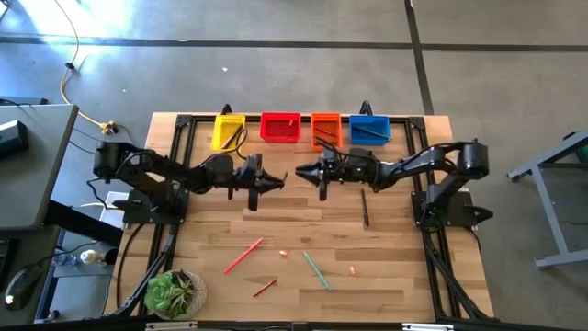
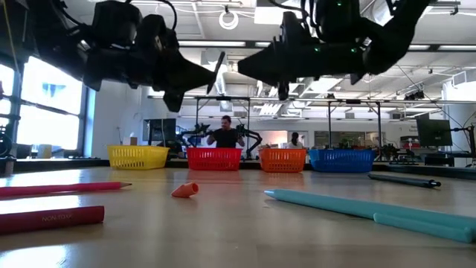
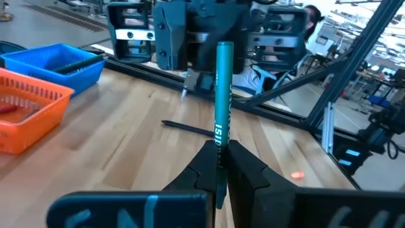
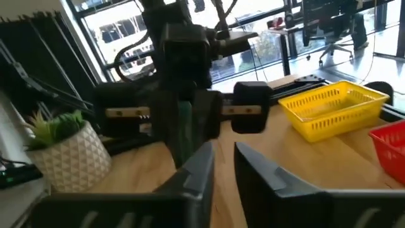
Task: Sort crayons/erasers/pens/pencils in bins
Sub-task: Put the green crayon into the orange basket
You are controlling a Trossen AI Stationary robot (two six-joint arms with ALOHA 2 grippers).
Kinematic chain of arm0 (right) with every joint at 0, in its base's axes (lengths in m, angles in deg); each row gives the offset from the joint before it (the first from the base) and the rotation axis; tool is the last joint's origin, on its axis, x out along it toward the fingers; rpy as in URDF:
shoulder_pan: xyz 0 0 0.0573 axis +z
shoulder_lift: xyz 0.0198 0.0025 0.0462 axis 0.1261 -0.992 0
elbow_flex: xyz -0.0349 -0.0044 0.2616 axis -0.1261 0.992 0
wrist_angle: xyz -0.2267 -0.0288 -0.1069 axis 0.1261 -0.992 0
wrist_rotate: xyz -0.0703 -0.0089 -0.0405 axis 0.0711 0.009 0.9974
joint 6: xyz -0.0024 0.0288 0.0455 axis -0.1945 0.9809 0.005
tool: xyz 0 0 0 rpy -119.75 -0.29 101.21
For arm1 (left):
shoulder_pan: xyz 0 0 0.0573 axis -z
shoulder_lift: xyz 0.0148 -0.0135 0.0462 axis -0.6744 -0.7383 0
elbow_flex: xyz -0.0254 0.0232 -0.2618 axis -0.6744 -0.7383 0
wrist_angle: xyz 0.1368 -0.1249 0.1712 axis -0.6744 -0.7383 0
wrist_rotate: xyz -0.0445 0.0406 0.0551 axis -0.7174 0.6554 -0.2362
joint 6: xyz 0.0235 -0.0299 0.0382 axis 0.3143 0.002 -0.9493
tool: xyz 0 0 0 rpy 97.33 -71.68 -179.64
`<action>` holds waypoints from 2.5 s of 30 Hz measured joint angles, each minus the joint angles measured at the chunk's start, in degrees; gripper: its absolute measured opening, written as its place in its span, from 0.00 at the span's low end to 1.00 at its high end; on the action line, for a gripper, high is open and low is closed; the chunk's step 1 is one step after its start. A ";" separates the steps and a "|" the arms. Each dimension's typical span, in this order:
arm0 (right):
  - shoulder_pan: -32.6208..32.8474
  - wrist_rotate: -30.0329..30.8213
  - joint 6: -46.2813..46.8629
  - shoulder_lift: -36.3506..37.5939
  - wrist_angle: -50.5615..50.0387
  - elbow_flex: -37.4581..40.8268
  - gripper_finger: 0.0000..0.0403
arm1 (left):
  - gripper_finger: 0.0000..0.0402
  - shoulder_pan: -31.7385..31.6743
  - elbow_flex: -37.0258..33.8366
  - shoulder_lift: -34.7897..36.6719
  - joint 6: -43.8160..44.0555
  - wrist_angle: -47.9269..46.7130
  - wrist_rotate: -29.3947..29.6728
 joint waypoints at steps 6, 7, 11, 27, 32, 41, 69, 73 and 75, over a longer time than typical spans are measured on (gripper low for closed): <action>0.66 -0.28 0.97 -2.14 -3.18 -5.46 0.34 | 0.00 -0.33 0.00 0.00 -1.53 0.52 -0.08; 0.66 -1.02 0.98 -2.50 -4.09 -6.32 0.36 | 0.00 -0.20 0.00 0.00 -1.61 0.62 -0.13; 0.63 -3.84 0.91 -4.19 -5.79 -9.67 0.42 | 0.00 -0.12 0.00 0.00 -1.96 1.23 -0.42; 0.66 -6.63 1.18 -5.95 -5.41 -11.53 0.33 | 0.00 -0.17 0.02 0.00 -1.60 2.97 0.04; 0.66 -6.40 0.97 -5.93 -5.11 -11.53 0.26 | 0.00 -0.17 0.56 0.00 -1.54 2.95 0.07; 0.66 -6.40 0.78 -5.88 -5.61 -12.56 0.11 | 0.00 -0.17 1.84 0.00 -1.53 2.69 0.19; -8.86 6.23 -12.73 2.69 -34.71 -18.38 0.04 | 0.38 -3.23 -2.39 1.37 -1.51 2.54 -0.13; -13.49 14.03 -16.77 -0.48 -49.87 -24.62 0.04 | 0.37 -3.23 -2.90 1.37 -1.55 2.49 -0.09; -16.09 14.76 -17.95 -2.62 -53.84 -26.58 0.04 | 0.36 -3.23 -2.91 1.37 -1.55 2.54 -0.07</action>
